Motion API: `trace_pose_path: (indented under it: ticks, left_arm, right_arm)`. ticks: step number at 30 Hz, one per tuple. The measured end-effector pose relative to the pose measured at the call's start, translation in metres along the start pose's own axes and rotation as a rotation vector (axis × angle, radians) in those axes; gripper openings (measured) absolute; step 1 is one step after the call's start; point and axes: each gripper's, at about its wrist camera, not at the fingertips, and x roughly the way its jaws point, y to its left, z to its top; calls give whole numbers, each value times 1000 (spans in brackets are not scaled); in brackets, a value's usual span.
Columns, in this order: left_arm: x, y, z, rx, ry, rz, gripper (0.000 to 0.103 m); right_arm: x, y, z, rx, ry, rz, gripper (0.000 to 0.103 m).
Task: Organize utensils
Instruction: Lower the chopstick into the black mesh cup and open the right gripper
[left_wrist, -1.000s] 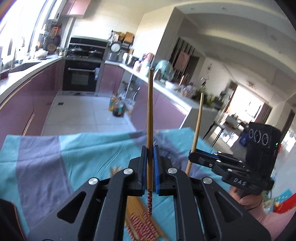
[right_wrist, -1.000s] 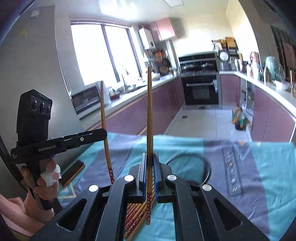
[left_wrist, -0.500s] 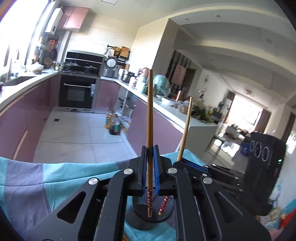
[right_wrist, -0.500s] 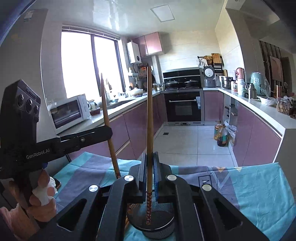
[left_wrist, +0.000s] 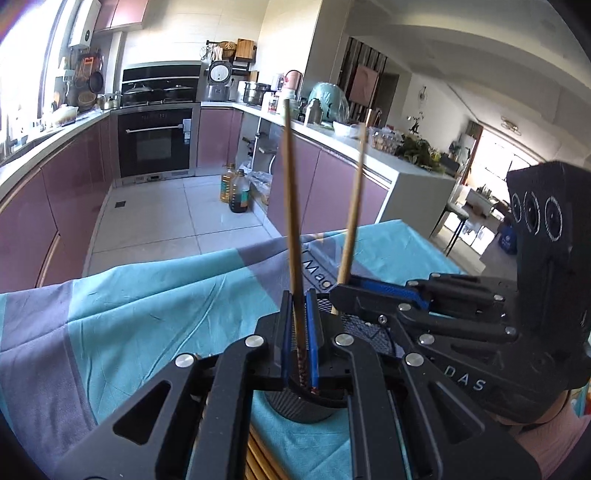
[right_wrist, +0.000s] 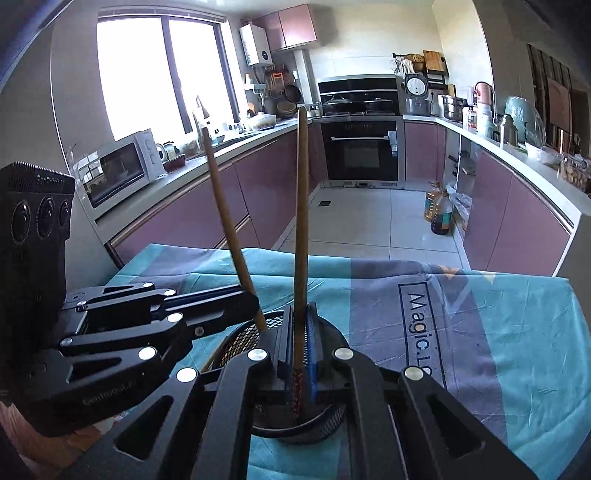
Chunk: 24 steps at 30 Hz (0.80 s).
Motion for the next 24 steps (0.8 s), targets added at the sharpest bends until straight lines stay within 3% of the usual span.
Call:
trace_pose_path:
  ticks: [1, 3, 11, 15, 20, 24]
  left_arm:
    - [0, 2, 1, -1, -2, 5, 20]
    - [-2, 6, 0, -7, -14, 11, 27]
    - [-32, 25, -3, 0, -83, 55, 30]
    - [-59, 35, -14, 18, -105, 83, 40]
    - [-76, 55, -44, 28, -58, 136, 40]
    - [-75, 72, -76, 32, 17, 170, 39]
  right_arm:
    - [0, 0, 1, 5, -5, -3, 8]
    - [-1, 0, 1, 8, -13, -5, 10]
    - [-23, 7, -6, 7, -57, 14, 14]
    - [-50, 21, -17, -35, -95, 73, 22]
    - [-71, 41, -38, -95, -89, 157, 27]
    - [-59, 55, -62, -111, -7, 179, 28]
